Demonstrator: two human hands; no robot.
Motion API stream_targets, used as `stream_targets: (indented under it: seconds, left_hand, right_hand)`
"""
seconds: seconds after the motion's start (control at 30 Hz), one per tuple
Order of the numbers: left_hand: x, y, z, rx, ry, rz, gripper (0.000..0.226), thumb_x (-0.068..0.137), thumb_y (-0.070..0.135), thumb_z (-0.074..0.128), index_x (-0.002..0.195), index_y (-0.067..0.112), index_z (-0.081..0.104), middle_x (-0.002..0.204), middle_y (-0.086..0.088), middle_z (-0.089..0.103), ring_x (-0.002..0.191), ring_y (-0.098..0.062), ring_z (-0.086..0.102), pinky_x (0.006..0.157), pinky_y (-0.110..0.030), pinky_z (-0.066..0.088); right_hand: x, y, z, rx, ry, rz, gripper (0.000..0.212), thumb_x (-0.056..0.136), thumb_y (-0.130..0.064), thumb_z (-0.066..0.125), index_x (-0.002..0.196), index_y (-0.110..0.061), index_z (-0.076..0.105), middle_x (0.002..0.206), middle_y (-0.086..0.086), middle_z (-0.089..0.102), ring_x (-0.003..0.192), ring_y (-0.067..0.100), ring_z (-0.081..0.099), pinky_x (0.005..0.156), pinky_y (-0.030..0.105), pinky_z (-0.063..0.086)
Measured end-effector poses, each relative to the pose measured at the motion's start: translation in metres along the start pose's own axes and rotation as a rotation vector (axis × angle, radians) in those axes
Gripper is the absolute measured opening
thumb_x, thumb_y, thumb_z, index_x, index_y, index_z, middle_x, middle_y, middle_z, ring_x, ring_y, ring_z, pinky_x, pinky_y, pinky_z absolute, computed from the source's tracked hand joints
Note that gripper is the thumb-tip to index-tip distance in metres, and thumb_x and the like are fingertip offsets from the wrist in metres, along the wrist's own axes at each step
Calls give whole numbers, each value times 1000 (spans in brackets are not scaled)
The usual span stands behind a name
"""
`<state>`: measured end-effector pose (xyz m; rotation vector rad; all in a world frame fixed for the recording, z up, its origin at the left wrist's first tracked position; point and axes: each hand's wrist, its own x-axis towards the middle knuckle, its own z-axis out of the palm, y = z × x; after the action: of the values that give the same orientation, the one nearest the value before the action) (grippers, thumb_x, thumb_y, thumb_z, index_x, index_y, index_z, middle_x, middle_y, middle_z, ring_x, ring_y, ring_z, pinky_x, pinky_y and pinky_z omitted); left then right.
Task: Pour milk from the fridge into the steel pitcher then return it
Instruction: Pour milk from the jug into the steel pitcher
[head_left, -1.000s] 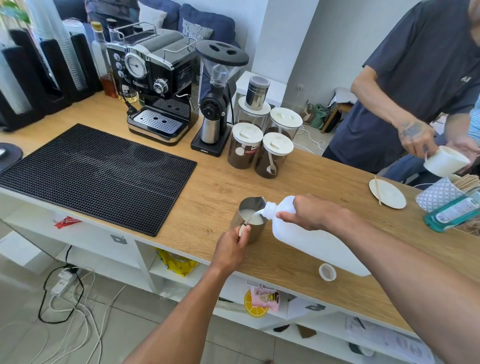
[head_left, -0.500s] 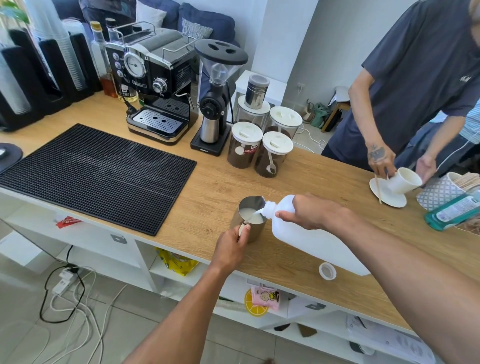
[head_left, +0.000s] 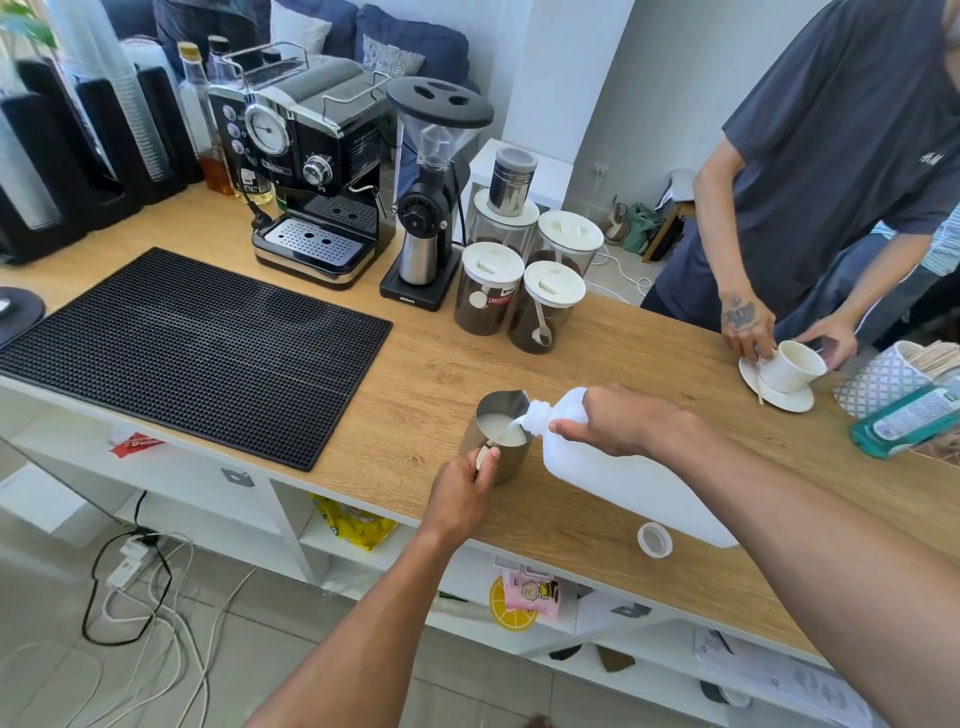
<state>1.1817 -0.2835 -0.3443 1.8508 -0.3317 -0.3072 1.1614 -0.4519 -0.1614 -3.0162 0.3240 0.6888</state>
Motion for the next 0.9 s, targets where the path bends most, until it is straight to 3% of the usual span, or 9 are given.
stream_targets:
  seconds: [0.9]
  left_hand:
    - [1, -4, 4, -11, 14, 1, 43, 104, 37, 43, 65, 23, 31, 60, 6, 30, 58, -14, 26, 56, -35, 22]
  right_hand:
    - [4, -3, -2, -16, 0, -7, 45, 97, -53, 44, 66, -19, 48, 67, -3, 51, 59, 12, 45, 56, 29, 35]
